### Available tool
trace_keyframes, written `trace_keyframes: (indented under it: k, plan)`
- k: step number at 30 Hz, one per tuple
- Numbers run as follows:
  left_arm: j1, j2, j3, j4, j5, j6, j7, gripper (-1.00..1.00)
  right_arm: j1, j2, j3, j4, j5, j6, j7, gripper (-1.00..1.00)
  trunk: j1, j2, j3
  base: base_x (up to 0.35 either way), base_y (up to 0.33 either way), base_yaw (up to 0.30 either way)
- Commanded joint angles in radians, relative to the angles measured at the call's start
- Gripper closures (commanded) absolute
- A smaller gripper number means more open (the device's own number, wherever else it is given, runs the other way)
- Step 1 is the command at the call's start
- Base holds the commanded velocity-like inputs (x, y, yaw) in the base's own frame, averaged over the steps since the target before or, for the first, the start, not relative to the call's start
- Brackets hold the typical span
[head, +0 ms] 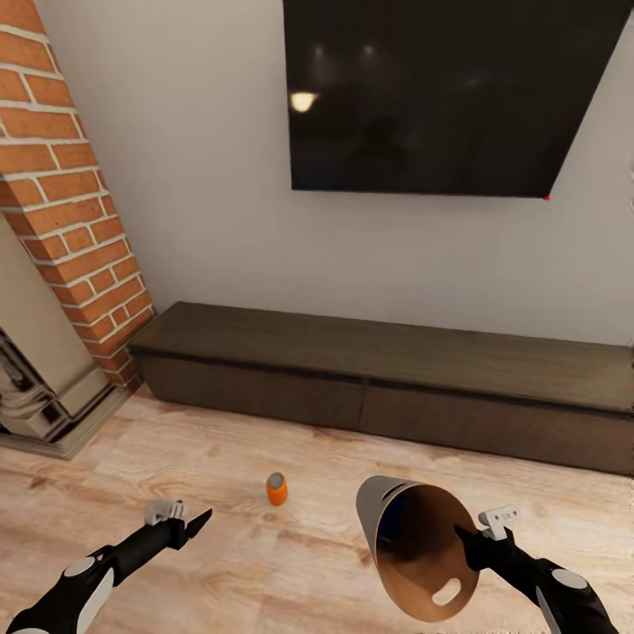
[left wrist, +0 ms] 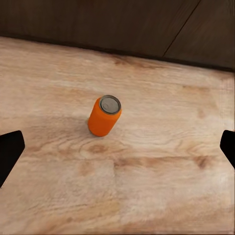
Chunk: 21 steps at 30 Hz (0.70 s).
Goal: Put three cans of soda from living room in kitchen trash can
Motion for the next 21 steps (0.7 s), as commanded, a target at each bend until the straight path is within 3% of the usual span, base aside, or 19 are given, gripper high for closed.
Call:
trace_keyframes:
  k: [1,12,14,16,21]
  plan:
    - [0.0,0.0,0.0,0.001,-0.004,0.0,0.0,-1.0,0.0,0.0,0.0,-0.001,-0.012,0.002,0.005,1.0,0.0,0.0,0.001,0.0,0.296,-0.185]
    - [0.0,-0.002,-0.002,0.005,-0.023,0.0,0.0,-1.0,-0.001,0.0,-0.001,0.0,-0.012,0.002,0.005,1.0,0.0,0.0,0.015,0.0,0.316,-0.184]
    - [0.0,-0.003,-0.028,0.007,-0.024,0.001,0.004,-1.0,0.0,0.0,-0.004,0.0,-0.012,0.002,0.005,1.0,0.0,0.0,0.017,0.0,0.321,-0.184]
    - [0.0,-0.003,-0.091,0.009,-0.023,0.007,0.025,-1.0,0.0,0.0,-0.007,0.001,-0.012,0.002,0.004,1.0,0.0,0.0,0.02,0.0,0.322,-0.184]
    - [-0.001,-0.004,-0.144,0.01,-0.025,0.046,0.087,-1.0,0.0,-0.001,-0.009,0.002,-0.012,0.002,0.004,1.0,0.0,0.0,0.026,0.0,0.32,-0.184]
